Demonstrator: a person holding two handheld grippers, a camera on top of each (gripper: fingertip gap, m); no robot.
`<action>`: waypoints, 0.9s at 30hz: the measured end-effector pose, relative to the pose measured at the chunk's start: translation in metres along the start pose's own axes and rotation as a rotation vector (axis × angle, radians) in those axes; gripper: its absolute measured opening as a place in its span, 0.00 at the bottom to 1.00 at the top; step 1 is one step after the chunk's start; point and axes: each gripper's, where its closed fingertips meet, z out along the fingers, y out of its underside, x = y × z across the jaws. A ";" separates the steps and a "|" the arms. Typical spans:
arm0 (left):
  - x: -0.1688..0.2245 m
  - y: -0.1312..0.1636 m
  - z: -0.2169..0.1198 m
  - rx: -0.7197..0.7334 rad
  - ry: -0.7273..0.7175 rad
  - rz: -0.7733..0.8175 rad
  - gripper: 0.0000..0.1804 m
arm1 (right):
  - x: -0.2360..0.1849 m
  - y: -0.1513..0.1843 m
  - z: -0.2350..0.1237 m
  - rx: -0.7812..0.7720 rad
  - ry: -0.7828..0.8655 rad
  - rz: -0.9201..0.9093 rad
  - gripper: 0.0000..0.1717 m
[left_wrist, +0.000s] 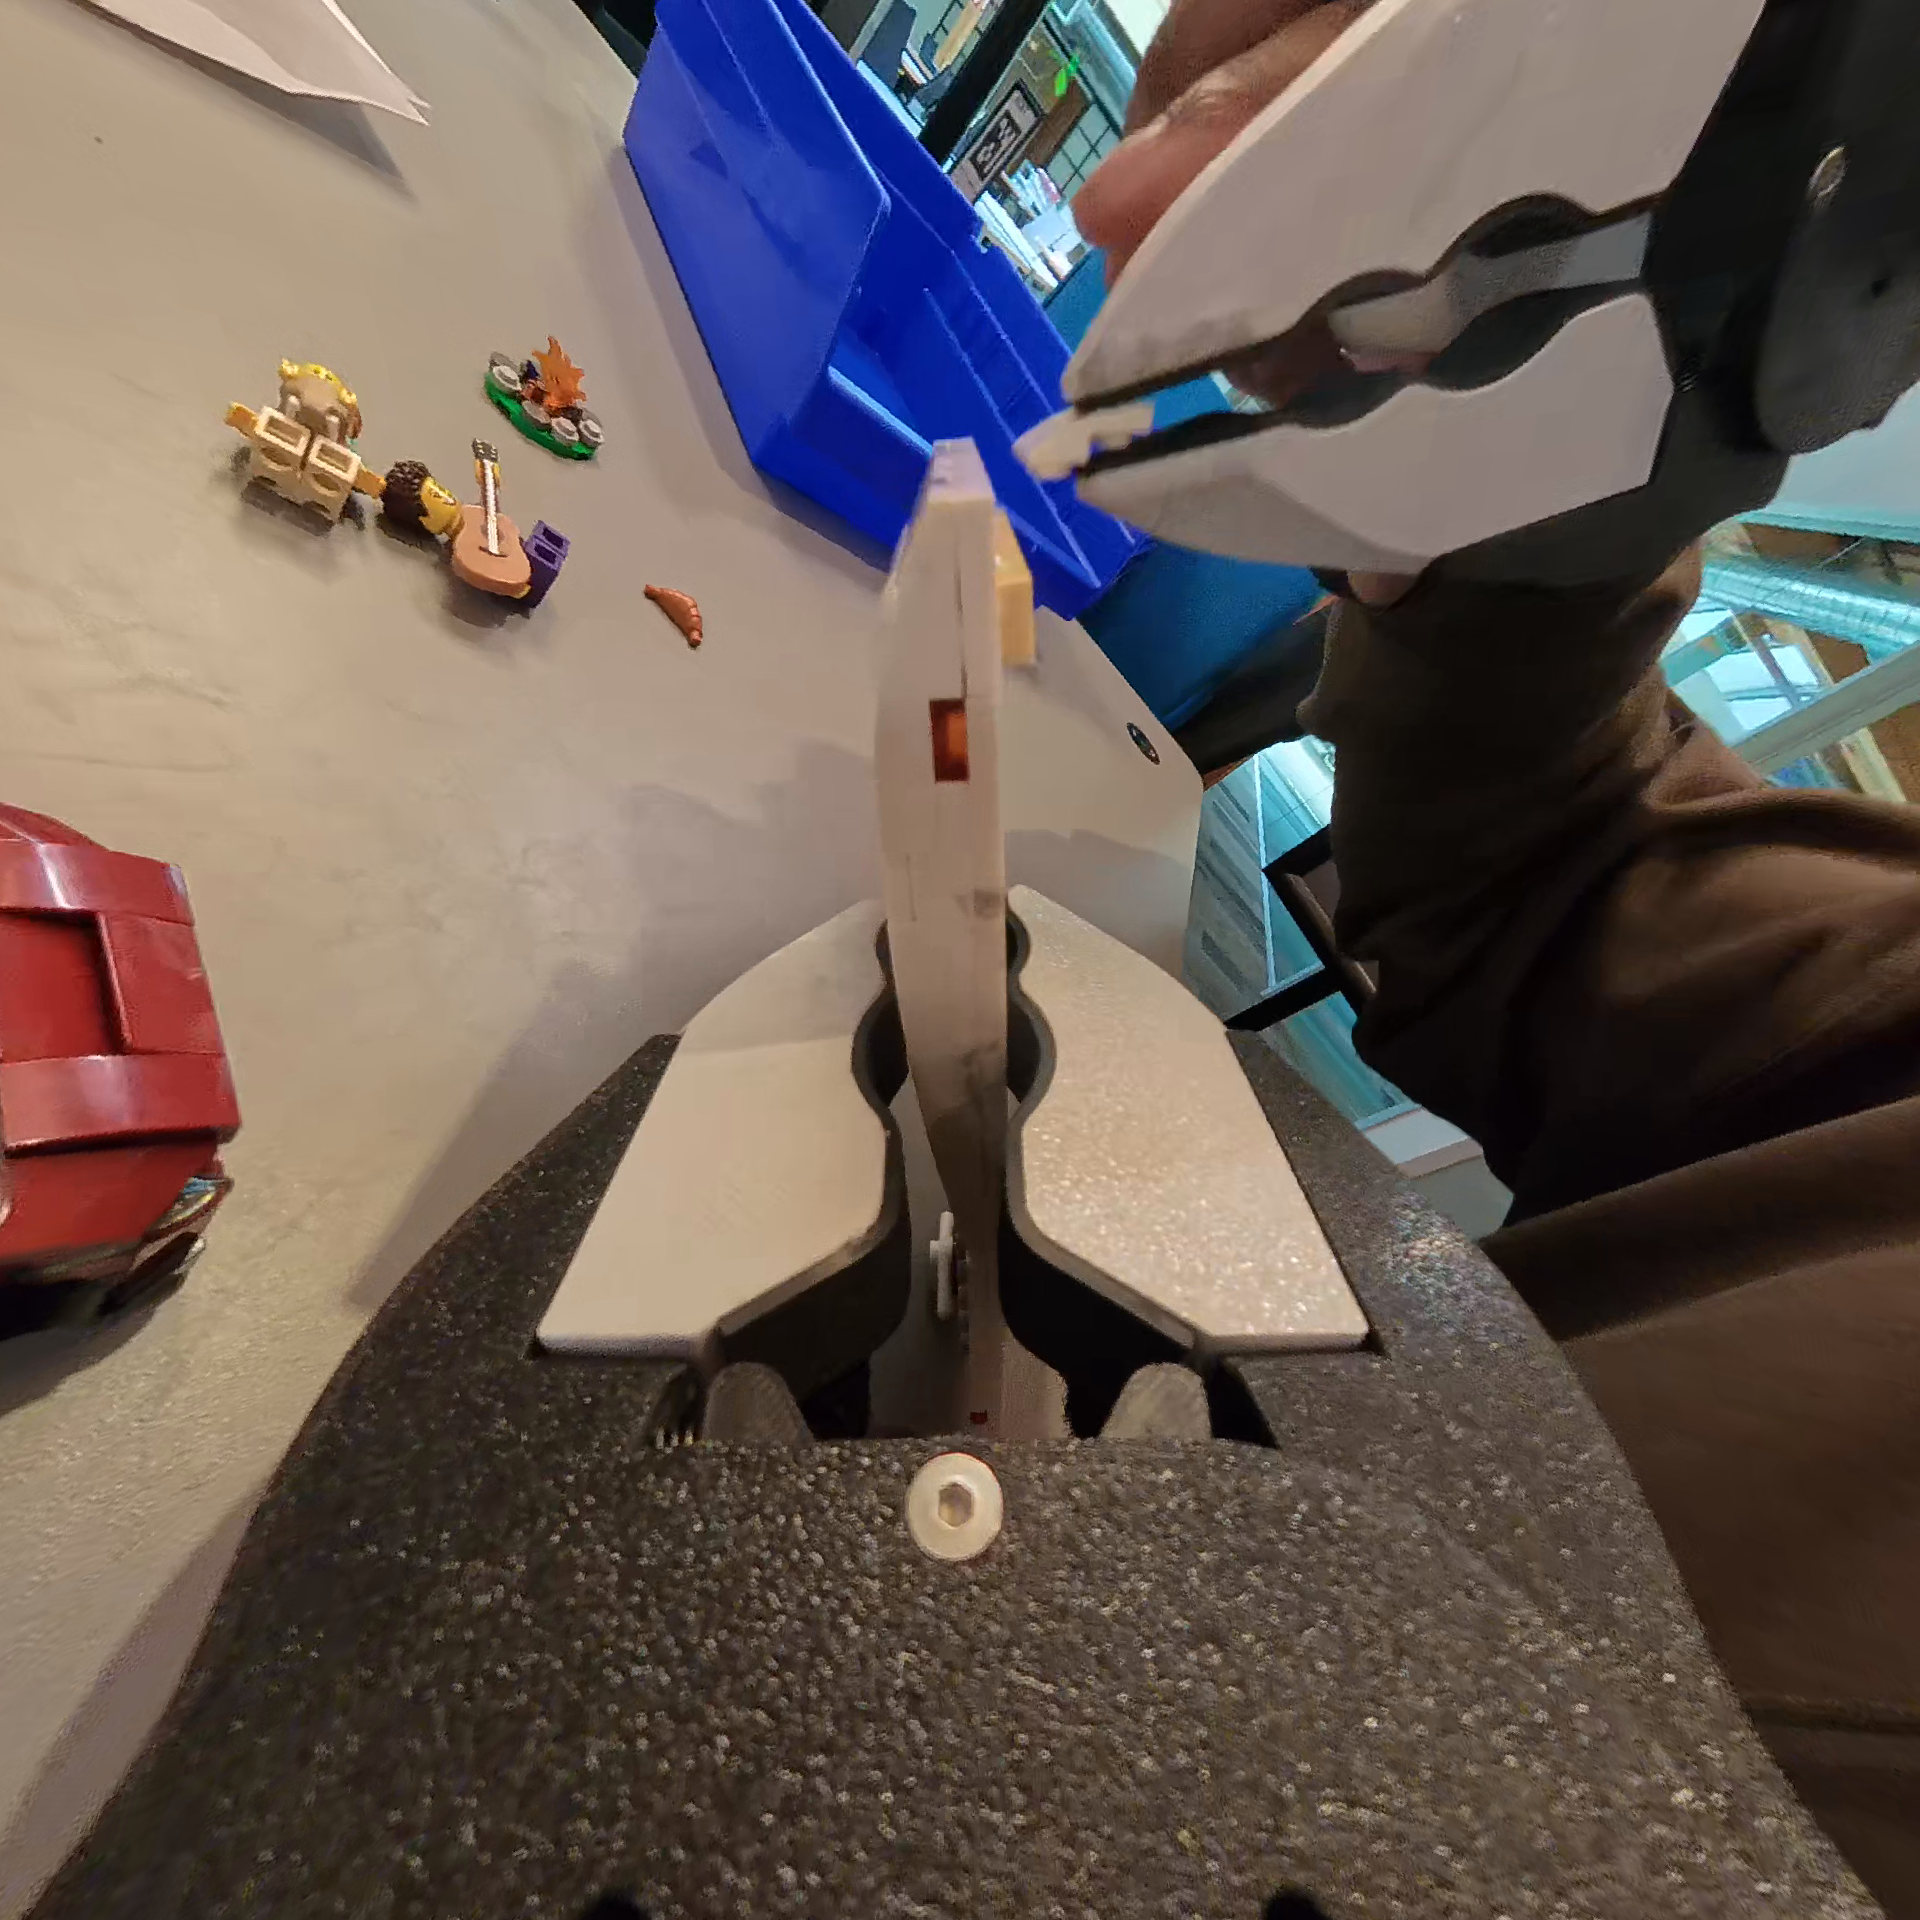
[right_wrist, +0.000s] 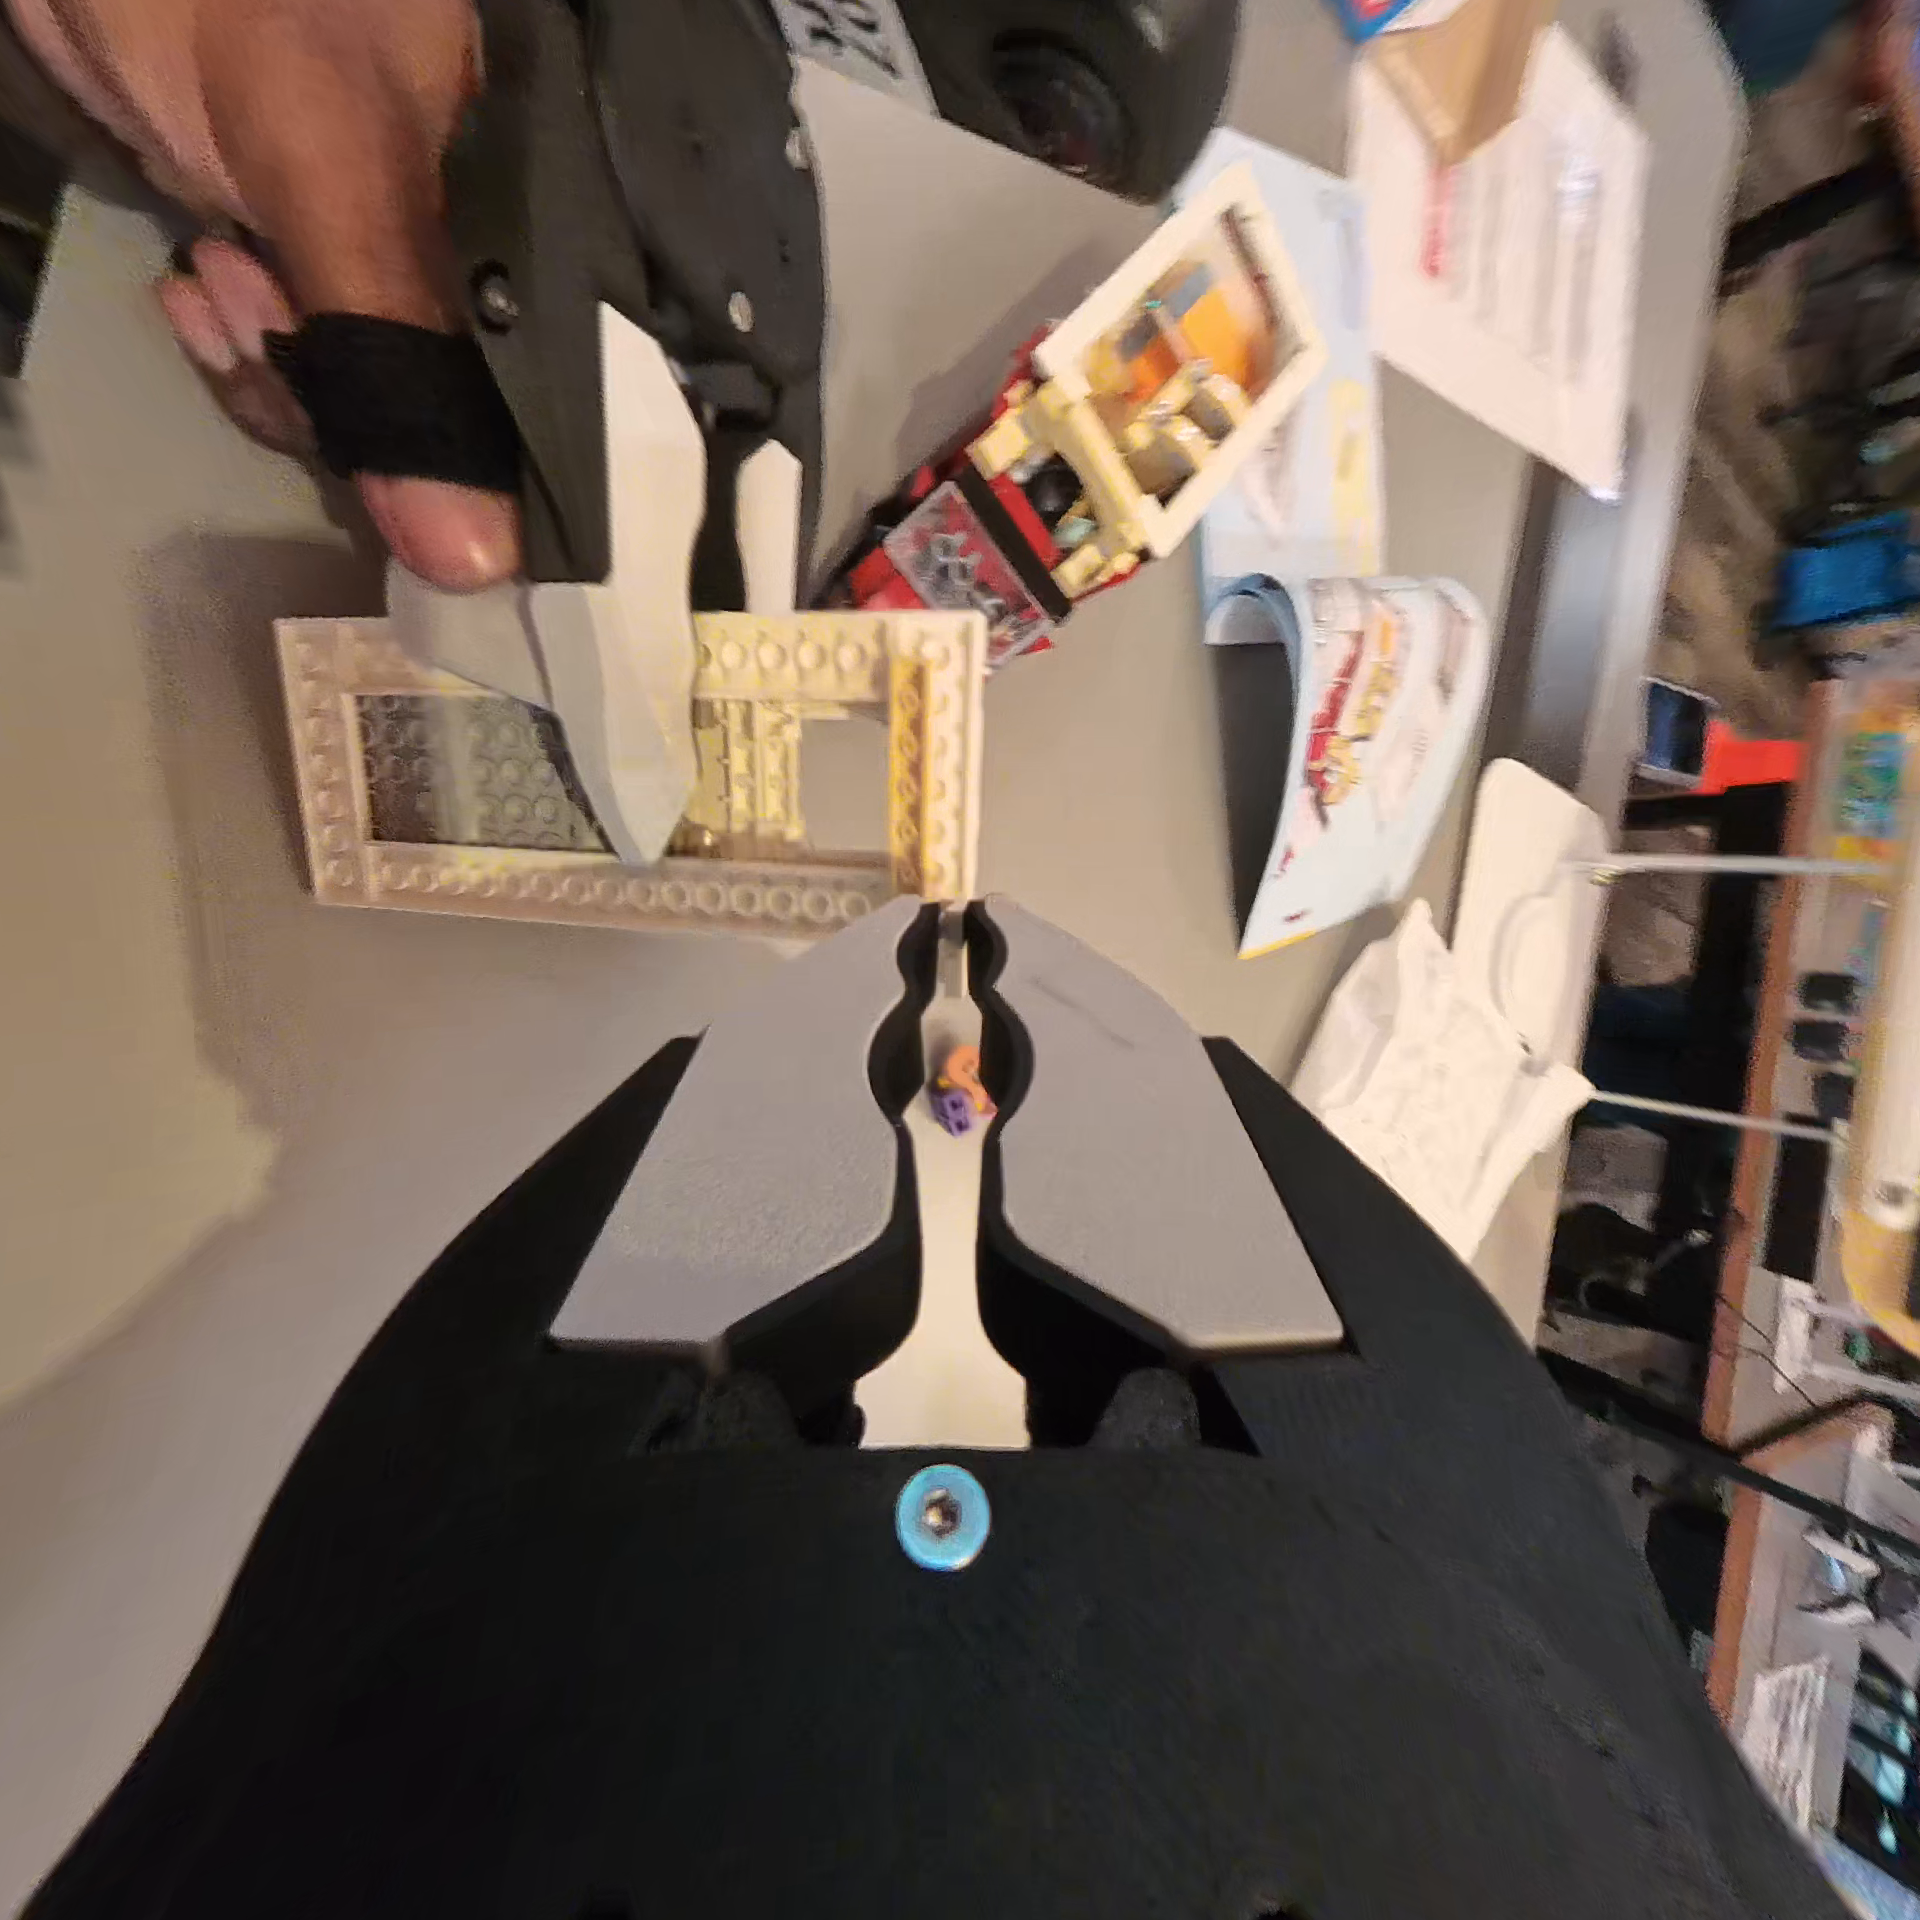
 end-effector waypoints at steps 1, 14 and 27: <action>0.000 0.000 0.000 0.000 0.005 -0.003 0.08 | 0.003 0.003 -0.006 0.013 0.037 0.020 0.03; 0.000 0.001 0.001 -0.007 0.003 -0.003 0.08 | 0.044 0.286 -0.116 -0.443 0.531 0.689 0.05; -0.003 0.000 0.002 -0.003 -0.022 -0.002 0.08 | 0.028 0.069 -0.043 -0.156 0.467 0.155 0.13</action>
